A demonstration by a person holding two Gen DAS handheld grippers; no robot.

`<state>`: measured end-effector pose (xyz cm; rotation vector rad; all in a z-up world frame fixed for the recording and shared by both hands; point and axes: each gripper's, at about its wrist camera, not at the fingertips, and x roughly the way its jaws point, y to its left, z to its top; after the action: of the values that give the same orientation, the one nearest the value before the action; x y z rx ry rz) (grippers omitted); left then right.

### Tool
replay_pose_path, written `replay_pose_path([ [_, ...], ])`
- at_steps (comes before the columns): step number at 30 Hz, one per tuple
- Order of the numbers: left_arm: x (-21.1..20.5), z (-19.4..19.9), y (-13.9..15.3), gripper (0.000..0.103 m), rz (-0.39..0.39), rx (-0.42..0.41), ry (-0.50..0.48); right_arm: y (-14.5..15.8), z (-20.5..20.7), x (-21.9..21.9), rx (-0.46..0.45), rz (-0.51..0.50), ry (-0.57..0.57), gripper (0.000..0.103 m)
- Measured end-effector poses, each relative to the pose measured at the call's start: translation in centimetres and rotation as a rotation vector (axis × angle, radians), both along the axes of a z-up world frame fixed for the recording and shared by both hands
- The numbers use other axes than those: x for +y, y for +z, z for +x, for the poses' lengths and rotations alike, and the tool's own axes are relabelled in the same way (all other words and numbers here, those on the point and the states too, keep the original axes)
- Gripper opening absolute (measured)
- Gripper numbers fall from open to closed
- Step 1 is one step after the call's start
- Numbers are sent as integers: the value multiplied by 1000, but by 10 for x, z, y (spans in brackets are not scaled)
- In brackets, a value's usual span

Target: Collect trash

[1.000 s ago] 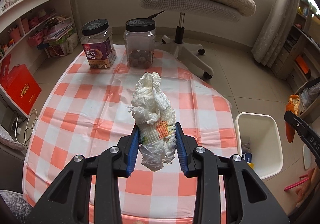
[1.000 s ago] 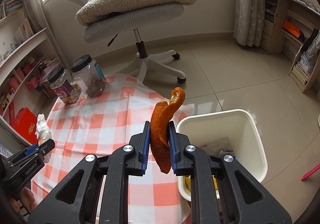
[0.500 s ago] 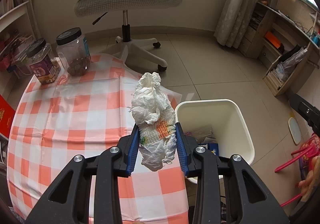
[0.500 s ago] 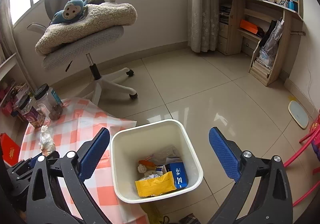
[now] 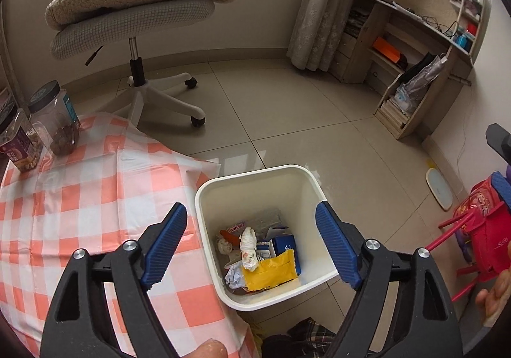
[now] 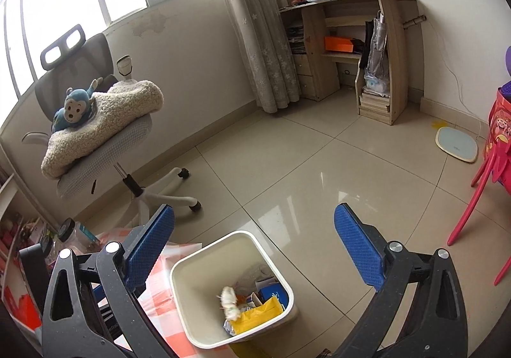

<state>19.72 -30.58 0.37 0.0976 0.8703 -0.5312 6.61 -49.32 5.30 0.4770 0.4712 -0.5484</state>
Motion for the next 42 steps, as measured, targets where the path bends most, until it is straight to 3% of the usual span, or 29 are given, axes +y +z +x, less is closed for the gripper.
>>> replay_pose_path([
  [3,12,-12,4,86,33,-45,9,5,0,11,-4,-35,8,96],
  [5,24,-22,11,88,70,-119,55,9,1,23,-8,-60,22,96],
  [8,50,-46,30,95,135,-330,203,17,2,45,-11,-107,43,96],
  [11,84,-74,56,97,142,-543,353,21,2,72,-6,-160,68,96],
  [13,110,-86,69,97,102,-597,414,21,-4,88,-24,-172,74,96],
  [19,174,-93,70,96,43,-502,507,14,-13,142,-66,-225,106,96],
  [23,201,-87,52,96,98,-443,523,8,0,173,-37,-276,156,96],
  [25,216,-83,51,97,72,-398,527,4,9,190,-19,-309,180,96],
  [28,233,-79,53,97,54,-397,550,0,20,214,-4,-339,208,96],
  [33,246,-74,48,97,113,-397,565,-9,36,246,13,-375,253,96],
  [42,275,-64,44,96,109,-349,628,-16,54,270,30,-362,311,96],
])
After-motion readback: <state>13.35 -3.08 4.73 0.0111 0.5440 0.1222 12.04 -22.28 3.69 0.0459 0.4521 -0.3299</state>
